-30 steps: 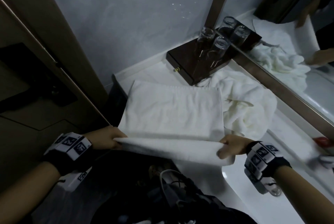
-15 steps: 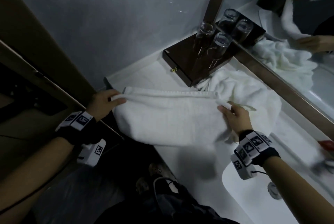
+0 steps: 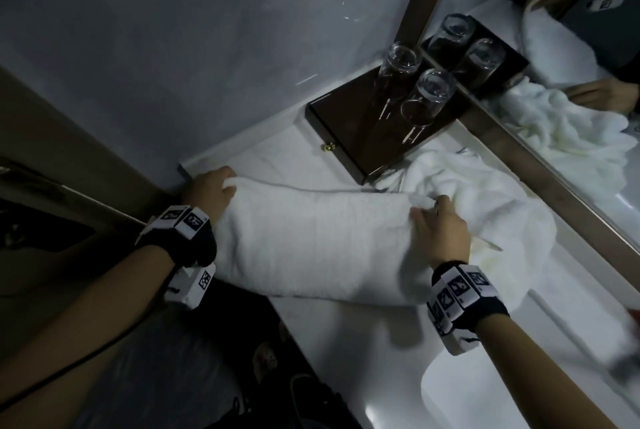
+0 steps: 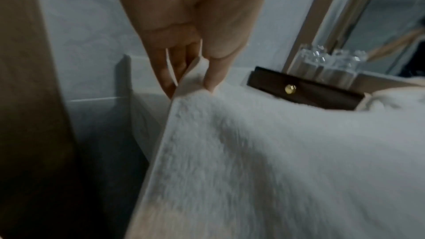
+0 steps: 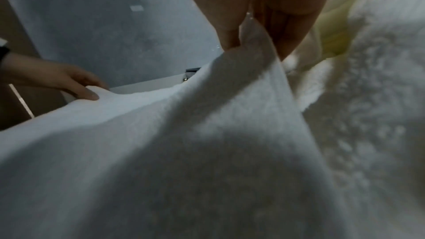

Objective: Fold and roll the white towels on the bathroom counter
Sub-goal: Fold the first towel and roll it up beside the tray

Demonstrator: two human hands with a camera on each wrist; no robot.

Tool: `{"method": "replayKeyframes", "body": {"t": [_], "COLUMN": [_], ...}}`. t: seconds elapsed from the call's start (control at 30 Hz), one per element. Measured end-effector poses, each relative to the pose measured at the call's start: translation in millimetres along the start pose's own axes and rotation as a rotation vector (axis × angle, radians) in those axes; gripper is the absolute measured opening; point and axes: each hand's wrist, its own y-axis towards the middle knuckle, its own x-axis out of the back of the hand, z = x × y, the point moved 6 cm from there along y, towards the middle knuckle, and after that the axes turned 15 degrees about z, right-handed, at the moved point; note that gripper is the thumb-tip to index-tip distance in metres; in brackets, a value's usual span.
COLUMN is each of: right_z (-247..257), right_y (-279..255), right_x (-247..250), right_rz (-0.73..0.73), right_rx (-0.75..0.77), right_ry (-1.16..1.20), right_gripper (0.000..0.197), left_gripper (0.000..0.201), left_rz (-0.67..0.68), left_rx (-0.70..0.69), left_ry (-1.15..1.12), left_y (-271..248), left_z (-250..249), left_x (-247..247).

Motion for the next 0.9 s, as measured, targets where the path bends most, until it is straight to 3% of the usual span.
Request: {"method": "replayKeyframes", "body": {"t": [0.1, 0.13, 0.2, 0.27, 0.33, 0.4, 0.47, 0.53, 0.73, 0.83, 0.9], "right_z": [6, 9, 21, 35, 38, 29, 22, 21, 34, 32, 31], "right_y": [-11, -17, -35, -51, -63, -73, -79, -85, -94, -94, -90], "right_x": [-2, -3, -12, -37, -69, -91, -105, -113, -108, -96, -79], "right_rz": [-0.065, -0.110, -0.168, -0.038, 0.321, 0.566, 0.656, 0.689, 0.586, 0.594, 0.579], "right_rx": [0.073, 0.110, 0.246, 0.494, 0.616, 0.559, 0.502, 0.467, 0.382, 0.332, 0.282], "right_ry": [-0.037, -0.110, -0.292, -0.384, -0.349, -0.363, -0.459, -0.592, -0.780, -0.694, -0.580], "right_gripper": [0.050, 0.052, 0.050, 0.042, 0.049, 0.069, 0.094, 0.105, 0.075, 0.075, 0.062], "left_gripper": [0.051, 0.058, 0.062, 0.060, 0.062, 0.068, 0.083, 0.100, 0.096, 0.098, 0.080], "left_rz": [-0.015, -0.056, -0.091, -0.086, 0.083, 0.223, 0.290, 0.295, 0.273, 0.269, 0.179], "left_rx": [0.072, 0.031, -0.186, -0.427, -0.499, -0.448, -0.386, -0.340, -0.142, -0.133, -0.202], "left_ry": [0.249, 0.277, 0.270, 0.343, 0.437, 0.487, 0.522, 0.599, 0.702, 0.714, 0.742], "left_y": [-3, -10, -31, -54, -71, -79, -83, -88, -90, -94, -103], "left_z": [-3, -11, -36, -57, -65, -60, -58, -64, -92, -92, -95], "left_x": [-24, -32, -53, -82, -115, -139, -152, -158, -165, -155, -139]}}
